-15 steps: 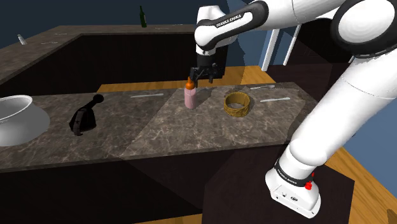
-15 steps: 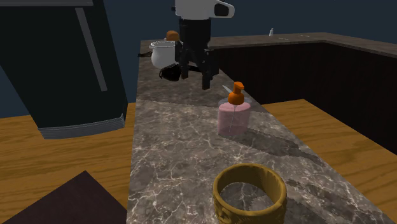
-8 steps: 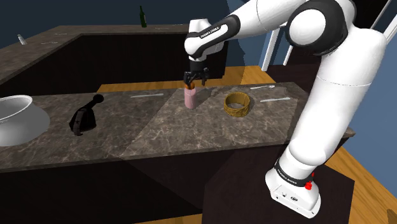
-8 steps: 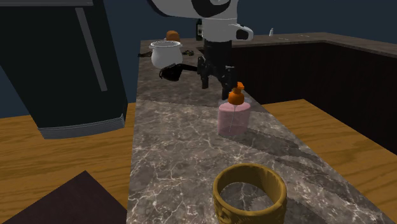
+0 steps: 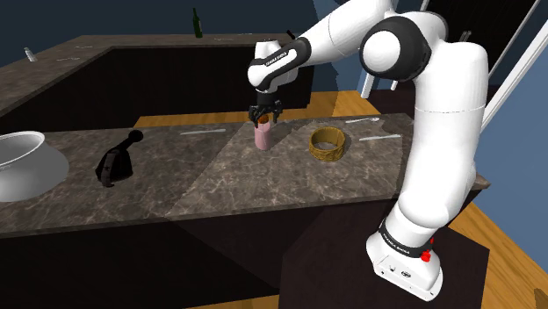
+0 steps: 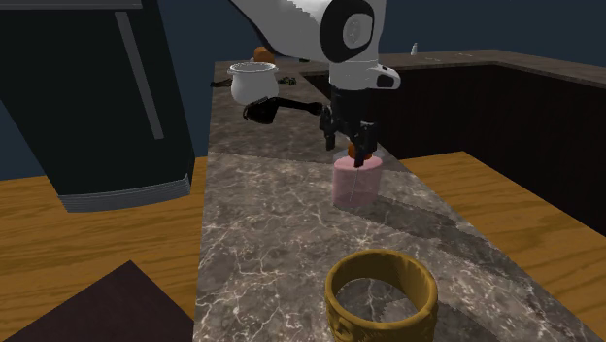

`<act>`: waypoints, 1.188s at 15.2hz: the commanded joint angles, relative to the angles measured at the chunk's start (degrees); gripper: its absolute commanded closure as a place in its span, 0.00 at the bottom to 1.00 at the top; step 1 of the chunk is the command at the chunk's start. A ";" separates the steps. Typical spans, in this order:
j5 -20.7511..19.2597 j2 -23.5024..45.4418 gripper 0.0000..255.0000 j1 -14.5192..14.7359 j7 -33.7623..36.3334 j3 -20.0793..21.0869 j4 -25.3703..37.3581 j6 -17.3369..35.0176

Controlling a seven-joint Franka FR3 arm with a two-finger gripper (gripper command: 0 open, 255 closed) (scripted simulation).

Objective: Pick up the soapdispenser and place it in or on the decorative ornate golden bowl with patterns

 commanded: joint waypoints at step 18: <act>0.12 1.84 1.00 0.00 -0.07 0.06 -1.09 2.96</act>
